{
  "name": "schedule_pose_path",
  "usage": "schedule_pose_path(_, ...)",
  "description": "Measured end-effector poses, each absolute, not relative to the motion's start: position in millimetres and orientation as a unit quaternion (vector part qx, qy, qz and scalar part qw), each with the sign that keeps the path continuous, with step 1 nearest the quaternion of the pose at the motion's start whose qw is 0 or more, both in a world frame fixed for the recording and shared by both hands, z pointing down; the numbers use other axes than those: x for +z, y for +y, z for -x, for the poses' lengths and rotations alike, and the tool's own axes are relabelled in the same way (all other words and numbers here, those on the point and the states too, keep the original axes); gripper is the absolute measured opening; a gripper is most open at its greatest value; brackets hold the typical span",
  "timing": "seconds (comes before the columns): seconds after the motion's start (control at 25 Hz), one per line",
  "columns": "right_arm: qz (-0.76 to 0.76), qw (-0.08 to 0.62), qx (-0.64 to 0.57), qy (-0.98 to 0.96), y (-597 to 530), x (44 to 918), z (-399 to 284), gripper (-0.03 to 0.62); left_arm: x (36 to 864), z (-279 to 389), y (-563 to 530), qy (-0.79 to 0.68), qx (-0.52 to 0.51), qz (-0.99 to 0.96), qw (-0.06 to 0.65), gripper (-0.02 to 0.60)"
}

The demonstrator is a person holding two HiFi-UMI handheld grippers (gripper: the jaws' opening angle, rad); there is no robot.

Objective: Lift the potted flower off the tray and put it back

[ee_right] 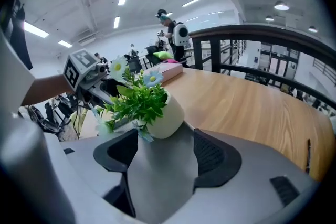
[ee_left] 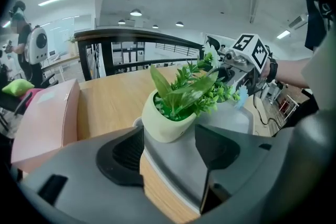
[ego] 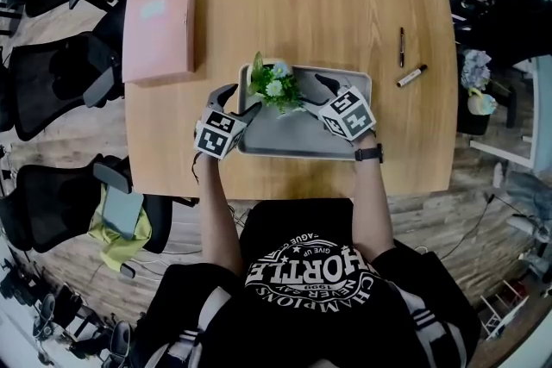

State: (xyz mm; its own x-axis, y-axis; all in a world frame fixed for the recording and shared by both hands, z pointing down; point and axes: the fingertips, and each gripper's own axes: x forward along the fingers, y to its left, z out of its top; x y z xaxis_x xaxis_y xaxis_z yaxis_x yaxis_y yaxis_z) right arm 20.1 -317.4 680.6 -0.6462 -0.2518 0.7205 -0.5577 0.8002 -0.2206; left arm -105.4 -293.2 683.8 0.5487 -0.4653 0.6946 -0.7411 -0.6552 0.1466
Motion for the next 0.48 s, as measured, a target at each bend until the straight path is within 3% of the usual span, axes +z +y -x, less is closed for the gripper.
schedule_pose_path(0.48, -0.146, 0.318, 0.132, -0.927, -320, 691, 27, 0.385, 695, 93, -304, -0.329, 0.315, -0.867, 0.200, 0.305)
